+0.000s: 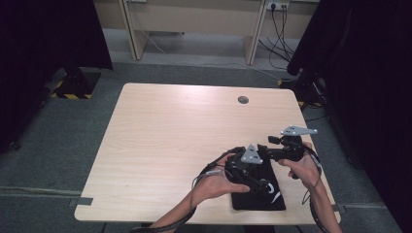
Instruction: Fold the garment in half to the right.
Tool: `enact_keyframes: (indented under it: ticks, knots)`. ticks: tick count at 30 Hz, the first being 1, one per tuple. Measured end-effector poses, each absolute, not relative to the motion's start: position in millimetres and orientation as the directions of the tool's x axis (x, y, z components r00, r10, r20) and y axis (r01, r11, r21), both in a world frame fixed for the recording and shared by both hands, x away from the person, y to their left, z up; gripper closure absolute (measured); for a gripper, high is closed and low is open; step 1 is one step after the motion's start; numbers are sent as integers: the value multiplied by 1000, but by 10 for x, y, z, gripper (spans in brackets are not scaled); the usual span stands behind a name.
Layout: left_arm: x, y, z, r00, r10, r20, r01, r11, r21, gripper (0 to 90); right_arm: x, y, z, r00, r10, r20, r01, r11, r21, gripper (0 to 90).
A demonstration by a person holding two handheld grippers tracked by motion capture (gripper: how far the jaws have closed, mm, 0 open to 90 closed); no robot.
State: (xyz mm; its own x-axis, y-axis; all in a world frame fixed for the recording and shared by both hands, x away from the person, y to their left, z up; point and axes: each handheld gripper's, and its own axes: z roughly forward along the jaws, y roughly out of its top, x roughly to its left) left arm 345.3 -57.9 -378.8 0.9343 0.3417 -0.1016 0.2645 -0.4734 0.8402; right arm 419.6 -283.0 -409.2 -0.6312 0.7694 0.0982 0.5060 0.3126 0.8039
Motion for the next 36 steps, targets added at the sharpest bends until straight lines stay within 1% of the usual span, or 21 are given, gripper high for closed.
enact_keyframes:
  ticks: [1, 2, 5, 7, 9, 13, 14, 15, 18, 19, 21, 23, 25, 28, 29, 32, 34, 35, 36]
  knots:
    - [3441, -468, -3767, 924, 364, -116, 283, -450, 847, 226, 4183, -2837, -4058, -621, 778, 94, 507, 308, 805, 351]
    - [3441, -468, -3767, 924, 364, -116, 283, -450, 847, 216, 4183, -2837, -4058, -621, 778, 94, 507, 308, 805, 351]
    - [3422, -324, -3835, 908, 404, -109, 305, -462, 833, 205, 4180, -2806, -4046, -606, 792, 72, 522, 329, 787, 340]
    - [3410, -257, -3953, 890, 442, -114, 338, -472, 814, 179, 4217, -2745, -4098, -591, 804, 69, 555, 343, 758, 340]
    - [3381, -209, -4123, 871, 477, -117, 371, -484, 793, 174, 4233, -2723, -4123, -588, 806, 67, 564, 350, 748, 344]
    - [3342, -193, -4450, 836, 535, -119, 422, -490, 763, 163, 4269, -2621, -4237, -573, 819, 24, 591, 393, 705, 386]
    - [3339, -196, -4503, 830, 545, -115, 428, -490, 760, 158, 4278, -2602, -4267, -578, 816, 9, 595, 413, 689, 420]
    - [3336, -198, -4545, 828, 551, -107, 426, -493, 758, 153, 4282, -2589, -4290, -586, 810, -2, 596, 432, 677, 474]
    - [3315, -218, -4629, 826, 558, -77, 422, -523, 741, 145, 4255, -2606, -4312, -626, 778, -43, 564, 491, 664, 668]
    - [3298, -222, -4646, 825, 562, -67, 419, -526, 740, 147, 4238, -2627, -4301, -636, 769, -58, 553, 507, 662, 705]
    - [3260, -240, -4680, 831, 555, -33, 399, -553, 731, 157, 4186, -2688, -4254, -638, 766, -74, 532, 509, 677, 749]
    - [3235, -241, -4702, 826, 562, -35, 404, -549, 732, 172, 4097, -2799, -4217, -640, 762, -99, 513, 520, 683, 787]
    - [3206, -240, -4702, 827, 562, -25, 400, -558, 727, 176, 4079, -2833, -4235, -640, 761, -103, 518, 527, 674, 792]
    - [3181, -229, -4722, 827, 562, 1, 395, -582, 710, 189, 4089, -2931, -4359, -628, 769, -120, 541, 542, 643, 793]
    - [3188, -205, -4755, 825, 564, -24, 412, -572, 709, 195, 4137, -2992, -4507, -625, 774, -100, 559, 534, 635, 786]
    - [3200, -198, -4748, 830, 557, -27, 410, -577, 706, 196, 4163, -3020, -4587, -632, 771, -75, 547, 512, 662, 778]
    - [3209, -204, -4740, 834, 552, -23, 406, -585, 702, 195, 4160, -3014, -4594, -636, 767, -86, 535, 519, 666, 766]
    - [3208, -206, -4735, 836, 548, -22, 402, -585, 705, 196, 4160, -2997, -4585, -640, 761, -109, 527, 537, 659, 733]
    - [3215, -196, -4719, 841, 541, -27, 398, -583, 709, 196, 4160, -2997, -4585, -640, 761, -109, 527, 537, 659, 733]
